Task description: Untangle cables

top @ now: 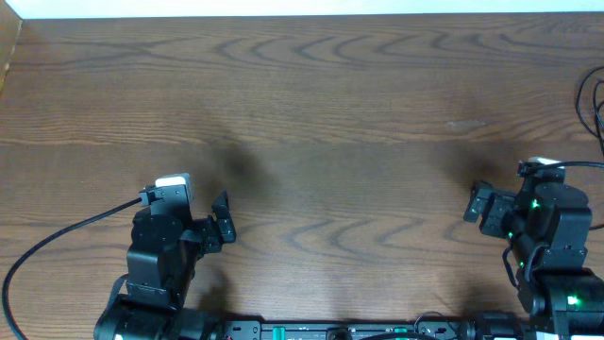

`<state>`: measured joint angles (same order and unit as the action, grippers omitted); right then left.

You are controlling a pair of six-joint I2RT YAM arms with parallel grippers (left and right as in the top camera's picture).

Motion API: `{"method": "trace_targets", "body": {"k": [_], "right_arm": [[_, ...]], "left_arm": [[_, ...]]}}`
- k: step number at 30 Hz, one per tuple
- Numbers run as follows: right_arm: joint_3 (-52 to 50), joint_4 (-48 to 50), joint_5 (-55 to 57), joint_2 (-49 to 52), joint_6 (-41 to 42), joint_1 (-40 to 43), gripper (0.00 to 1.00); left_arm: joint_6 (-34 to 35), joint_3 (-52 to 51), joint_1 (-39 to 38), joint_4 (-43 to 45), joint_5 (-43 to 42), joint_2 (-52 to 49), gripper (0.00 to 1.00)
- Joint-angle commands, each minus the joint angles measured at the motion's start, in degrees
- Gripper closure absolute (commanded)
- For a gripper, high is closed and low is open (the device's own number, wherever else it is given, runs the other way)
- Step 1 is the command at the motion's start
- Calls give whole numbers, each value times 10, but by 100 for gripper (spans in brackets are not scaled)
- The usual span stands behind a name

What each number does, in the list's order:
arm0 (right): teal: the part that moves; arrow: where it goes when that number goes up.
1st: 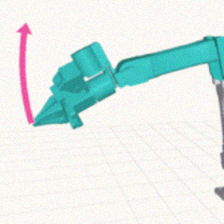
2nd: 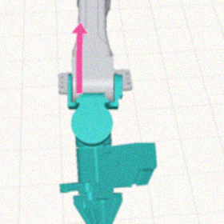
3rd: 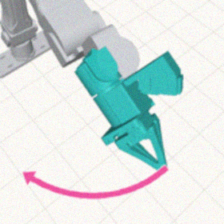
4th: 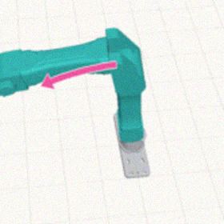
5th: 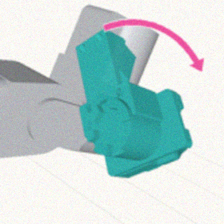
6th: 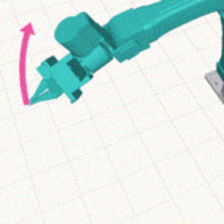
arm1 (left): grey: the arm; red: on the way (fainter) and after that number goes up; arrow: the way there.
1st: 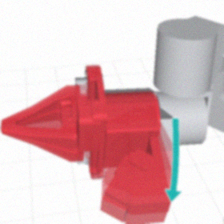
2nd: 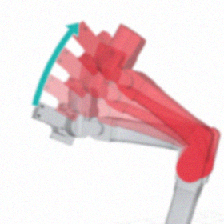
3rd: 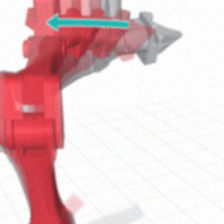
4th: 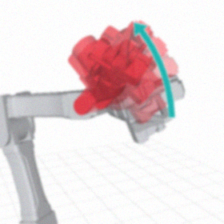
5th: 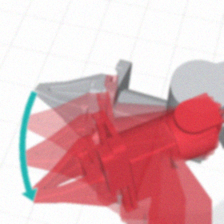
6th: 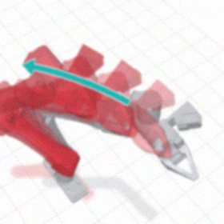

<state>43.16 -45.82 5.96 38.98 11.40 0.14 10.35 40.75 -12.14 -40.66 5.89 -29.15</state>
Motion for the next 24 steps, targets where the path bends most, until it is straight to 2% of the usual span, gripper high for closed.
{"method": "trace_targets", "body": {"k": [1, 16, 20, 24], "right_arm": [[-2, -13, -3, -1, 8, -6, 1], [-2, -85, -3, -1, 8, -6, 1], [-2, -94, -3, -1, 8, -6, 1], [-2, -96, -3, -1, 8, -6, 1]], "left_arm": [[3, 5, 2, -1, -5, -1, 3], [3, 5, -6, -58, -5, 12, 3], [2, 5, 8, -94, -5, 61, 3], [-2, -10, 27, -71, 22, 126, 3]]}}
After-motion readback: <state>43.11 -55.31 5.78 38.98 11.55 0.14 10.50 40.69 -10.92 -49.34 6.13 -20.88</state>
